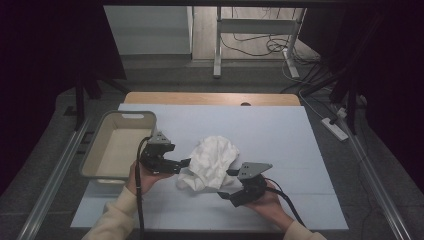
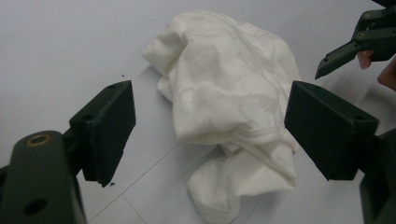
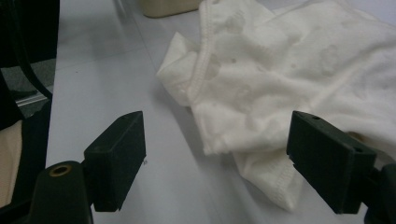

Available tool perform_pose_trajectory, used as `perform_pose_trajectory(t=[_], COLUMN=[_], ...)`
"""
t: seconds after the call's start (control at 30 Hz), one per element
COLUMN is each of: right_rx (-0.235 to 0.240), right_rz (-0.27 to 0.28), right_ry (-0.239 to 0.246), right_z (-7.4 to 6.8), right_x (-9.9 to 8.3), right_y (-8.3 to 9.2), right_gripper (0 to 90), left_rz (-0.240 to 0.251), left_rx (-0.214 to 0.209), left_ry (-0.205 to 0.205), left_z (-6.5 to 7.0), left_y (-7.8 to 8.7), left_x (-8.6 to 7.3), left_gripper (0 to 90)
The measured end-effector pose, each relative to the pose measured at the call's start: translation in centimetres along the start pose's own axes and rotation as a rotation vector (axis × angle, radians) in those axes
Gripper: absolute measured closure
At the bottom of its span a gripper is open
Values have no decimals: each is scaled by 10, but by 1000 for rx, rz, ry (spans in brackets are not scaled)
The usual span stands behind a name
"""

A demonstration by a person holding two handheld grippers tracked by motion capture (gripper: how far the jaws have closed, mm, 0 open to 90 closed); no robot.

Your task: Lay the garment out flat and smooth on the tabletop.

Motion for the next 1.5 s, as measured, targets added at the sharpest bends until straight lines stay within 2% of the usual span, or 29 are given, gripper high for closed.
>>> perform_pose_trajectory(t=[0.2,0.37,0.47,0.77,0.87,0.9,0.93,0.97,1.07,1.1,1.13,1.2,1.3,1.47,1.5], right_rx=[21,-8,-28,-55,-79,-79,-111,-128,-152,-152,-149,-138,-127,-127,-127], right_rz=[-18,-52,-66,-97,-136,-136,-167,-177,-194,-194,-199,-188,-169,-50,-50], right_ry=[16,41,31,23,11,11,18,23,40,40,50,49,41,5,5], right_z=[-5,-6,-6,-4,-1,-1,1,1,3,3,2,2,2,5,5], right_x=[6,12,14,16,14,14,13,12,10,10,11,12,14,24,24], right_y=[-11,-22,-26,-35,-40,-40,-42,-42,-43,-43,-42,-38,-31,7,7], right_gripper=[227,234,292,330,423,423,525,563,700,700,773,832,859,870,870], left_rz=[-6,-7,-8,-10,-16,-16,-18,-18,-17,-17,-13,-10,-10,-12,-12], left_rx=[-3,-2,-5,-7,-7,-7,-7,-7,-10,-10,-10,-10,-9,-10,-10], left_ry=[-5,-4,-4,-6,0,0,0,0,2,2,5,10,10,7,7], left_z=[0,0,0,1,0,0,0,0,-1,-1,-2,-2,-3,-2,-2], left_y=[-1,-1,-2,-2,-3,-3,-3,-3,-3,-3,-3,-3,-2,-3,-3], left_x=[1,1,2,2,1,1,1,1,1,1,1,0,0,0,0], left_gripper=[170,166,167,166,166,166,166,166,166,166,166,166,166,166,166])
Point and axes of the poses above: each handheld gripper's, and its own axes: y roughly backward along the jaws, x roughly out of its top, z roughly to its right, the point moved 3 cm from there along -y, roughly forward along the jaws, and after that the axes turned 15 degrees about -z, right-handed, at the moved point
